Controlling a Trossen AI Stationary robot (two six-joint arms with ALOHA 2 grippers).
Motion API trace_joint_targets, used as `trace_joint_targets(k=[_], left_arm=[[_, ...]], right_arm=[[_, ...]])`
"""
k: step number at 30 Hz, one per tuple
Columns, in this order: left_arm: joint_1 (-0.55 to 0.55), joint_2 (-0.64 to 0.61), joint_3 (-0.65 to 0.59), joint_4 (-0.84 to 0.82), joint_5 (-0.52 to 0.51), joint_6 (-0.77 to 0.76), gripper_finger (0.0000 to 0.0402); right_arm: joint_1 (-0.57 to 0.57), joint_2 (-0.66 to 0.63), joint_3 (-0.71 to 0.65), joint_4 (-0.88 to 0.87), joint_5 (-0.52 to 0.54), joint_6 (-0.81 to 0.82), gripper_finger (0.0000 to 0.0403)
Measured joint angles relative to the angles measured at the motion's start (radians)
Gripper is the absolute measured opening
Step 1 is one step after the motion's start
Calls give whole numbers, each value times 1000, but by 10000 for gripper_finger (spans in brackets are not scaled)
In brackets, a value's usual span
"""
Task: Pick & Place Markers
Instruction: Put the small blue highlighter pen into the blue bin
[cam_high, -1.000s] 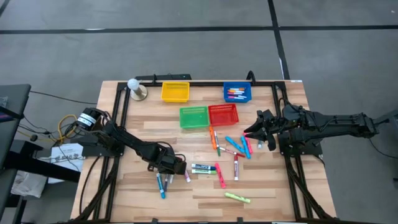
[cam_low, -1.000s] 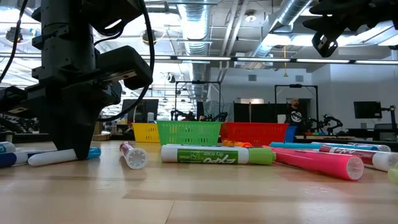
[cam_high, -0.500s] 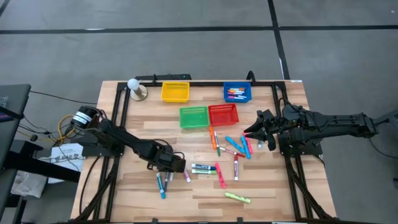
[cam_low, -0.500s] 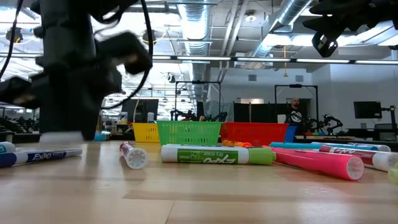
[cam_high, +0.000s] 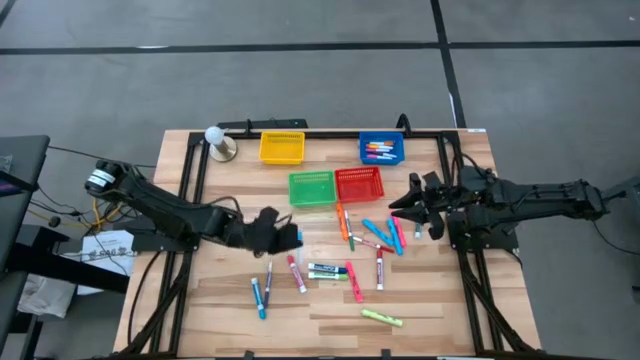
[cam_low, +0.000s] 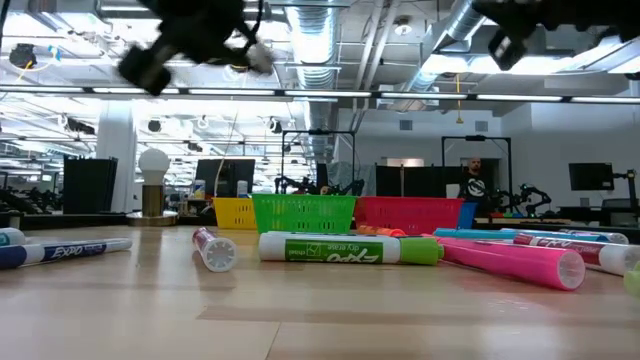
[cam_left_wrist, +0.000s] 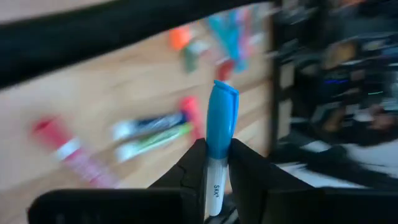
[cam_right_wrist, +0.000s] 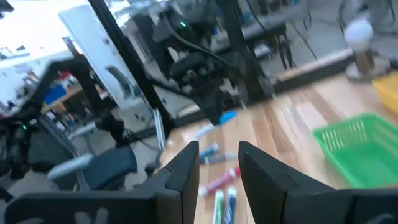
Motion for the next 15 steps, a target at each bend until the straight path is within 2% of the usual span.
trace_joint_targets(k=[5, 11, 15], left_arm=[[67, 10, 0, 174, -13, 109, 55], [130, 38, 1, 267, 5, 180, 55], [161, 57, 1, 308, 36, 207, 54]], right_arm=[[1, 110, 0, 194, 43, 0, 102], [20, 261, 0, 241, 49, 1, 102], [33, 364, 0, 277, 49, 60, 102]])
